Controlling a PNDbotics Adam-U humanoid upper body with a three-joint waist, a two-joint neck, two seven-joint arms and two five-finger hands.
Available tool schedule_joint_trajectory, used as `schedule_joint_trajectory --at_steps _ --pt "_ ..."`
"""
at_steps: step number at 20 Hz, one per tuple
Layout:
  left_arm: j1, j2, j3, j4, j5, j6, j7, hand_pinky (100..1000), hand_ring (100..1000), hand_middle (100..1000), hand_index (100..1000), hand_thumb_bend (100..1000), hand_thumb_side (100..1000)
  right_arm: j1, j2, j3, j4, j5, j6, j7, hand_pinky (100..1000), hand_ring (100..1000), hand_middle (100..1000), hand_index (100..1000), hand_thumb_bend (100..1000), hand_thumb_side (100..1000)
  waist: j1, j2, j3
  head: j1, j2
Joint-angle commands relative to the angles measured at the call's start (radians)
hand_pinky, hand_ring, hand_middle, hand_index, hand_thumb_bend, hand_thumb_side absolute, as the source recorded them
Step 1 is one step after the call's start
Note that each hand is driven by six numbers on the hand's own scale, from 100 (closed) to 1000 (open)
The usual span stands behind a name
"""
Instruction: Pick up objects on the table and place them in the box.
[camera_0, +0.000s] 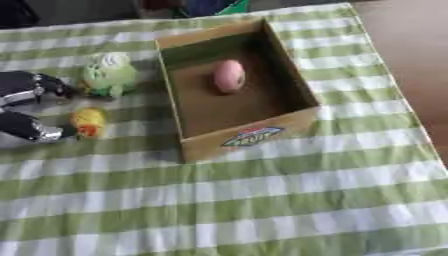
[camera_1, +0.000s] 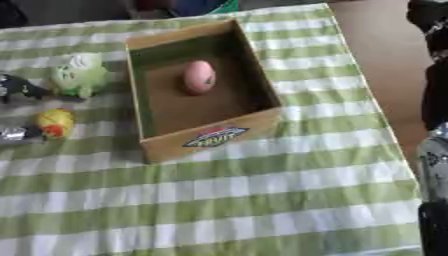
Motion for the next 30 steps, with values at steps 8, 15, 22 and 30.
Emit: schedule_joint_trajectory --at_steps 8,15,22,30 --pt "-0.04 -0.009 -0.021 0.002 -0.074 -0.057 0.043 566 780 716 801 368 739 -0.013 -0.008 -0.007 -0.02 0.001 0.006 0.008 810 707 459 836 100 826 0.001 -0.007 -0.005 0.005 0.0" --pt "-0.039 -0.011 -0.028 -0.038 -0.069 -0.056 0.064 516 731 654 727 280 651 -0.011 -0.007 -0.006 -0.02 0.0 0.011 0.01 812 707 457 836 100 820 0.003 -0.005 -0.003 0.004 -0.002" --pt "-0.029 -0.002 -0.031 -0.066 -0.107 -0.027 0.104 480 699 618 635 100 434 -0.01 -0.006 -0.007 -0.02 -0.003 0.013 0.012 813 708 458 837 100 822 0.003 -0.006 -0.003 0.001 -0.004" --pt "-0.032 -0.004 -0.023 -0.086 -0.064 0.01 0.12 453 666 583 550 100 263 -0.009 -0.006 -0.007 -0.02 -0.005 0.013 0.015 814 709 457 837 100 825 0.001 -0.007 -0.002 -0.001 -0.007"
